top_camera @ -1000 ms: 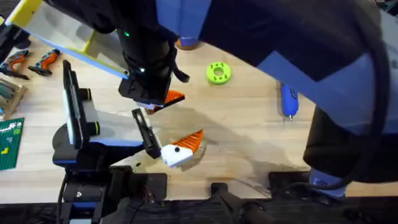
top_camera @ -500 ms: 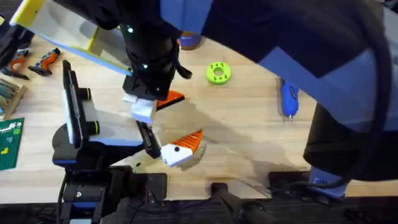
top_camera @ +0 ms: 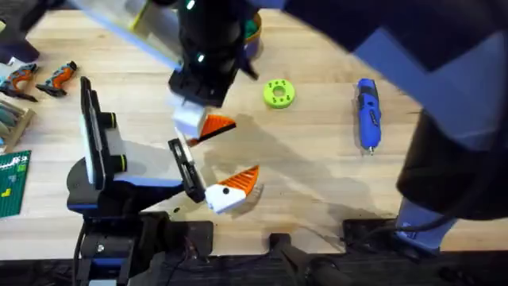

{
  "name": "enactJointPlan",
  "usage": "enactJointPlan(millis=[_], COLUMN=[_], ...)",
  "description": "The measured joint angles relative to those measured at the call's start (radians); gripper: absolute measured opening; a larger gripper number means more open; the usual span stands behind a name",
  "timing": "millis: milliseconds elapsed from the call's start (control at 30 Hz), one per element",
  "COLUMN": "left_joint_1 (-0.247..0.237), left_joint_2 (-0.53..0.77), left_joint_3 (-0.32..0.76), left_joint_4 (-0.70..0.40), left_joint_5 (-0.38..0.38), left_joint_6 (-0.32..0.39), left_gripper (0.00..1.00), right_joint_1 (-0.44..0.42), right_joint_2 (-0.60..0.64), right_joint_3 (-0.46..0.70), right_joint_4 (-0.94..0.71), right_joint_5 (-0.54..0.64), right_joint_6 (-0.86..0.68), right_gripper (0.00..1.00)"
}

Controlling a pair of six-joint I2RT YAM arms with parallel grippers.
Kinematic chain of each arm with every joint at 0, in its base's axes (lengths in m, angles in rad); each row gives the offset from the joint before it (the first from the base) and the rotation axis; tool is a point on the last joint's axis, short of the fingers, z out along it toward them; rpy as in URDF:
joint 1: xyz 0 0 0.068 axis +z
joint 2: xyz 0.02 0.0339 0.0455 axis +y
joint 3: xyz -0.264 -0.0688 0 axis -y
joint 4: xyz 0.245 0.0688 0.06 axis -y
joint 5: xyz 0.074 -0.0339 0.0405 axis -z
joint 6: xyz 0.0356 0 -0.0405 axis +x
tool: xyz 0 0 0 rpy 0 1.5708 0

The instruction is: Pick up the gripper from the table and insert it into the empty holder that is missing its gripper. Then pick up a screw, insert it into the mounting hole, and use the screwdriver to tighten it. Finally, clean up the table by picking up the vegetable and placing it into the bucket.

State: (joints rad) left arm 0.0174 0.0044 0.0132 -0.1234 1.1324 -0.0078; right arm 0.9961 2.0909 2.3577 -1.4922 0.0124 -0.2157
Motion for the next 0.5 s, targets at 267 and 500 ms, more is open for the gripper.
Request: enactJointPlan(millis=[267, 500], left_joint_1=[0.0, 0.0], left_joint_2=[0.0, 0.0], left_joint_3=[0.0, 0.0], left_joint_4=[0.0, 0.0], left_joint_5=[0.0, 0.0], left_joint_6=[0.0, 0.0], left_gripper=[0.985, 0.985], right_joint_1=[-0.054, -0.127], right_joint_2=[-0.113, -0.154], right_joint_3=[0.0, -0.001], right_joint_4=[-0.001, -0.003], right_joint_5=[-0.003, -0.01], right_joint_6=[0.052, 0.114], right_gripper=[0.791, 0.793])
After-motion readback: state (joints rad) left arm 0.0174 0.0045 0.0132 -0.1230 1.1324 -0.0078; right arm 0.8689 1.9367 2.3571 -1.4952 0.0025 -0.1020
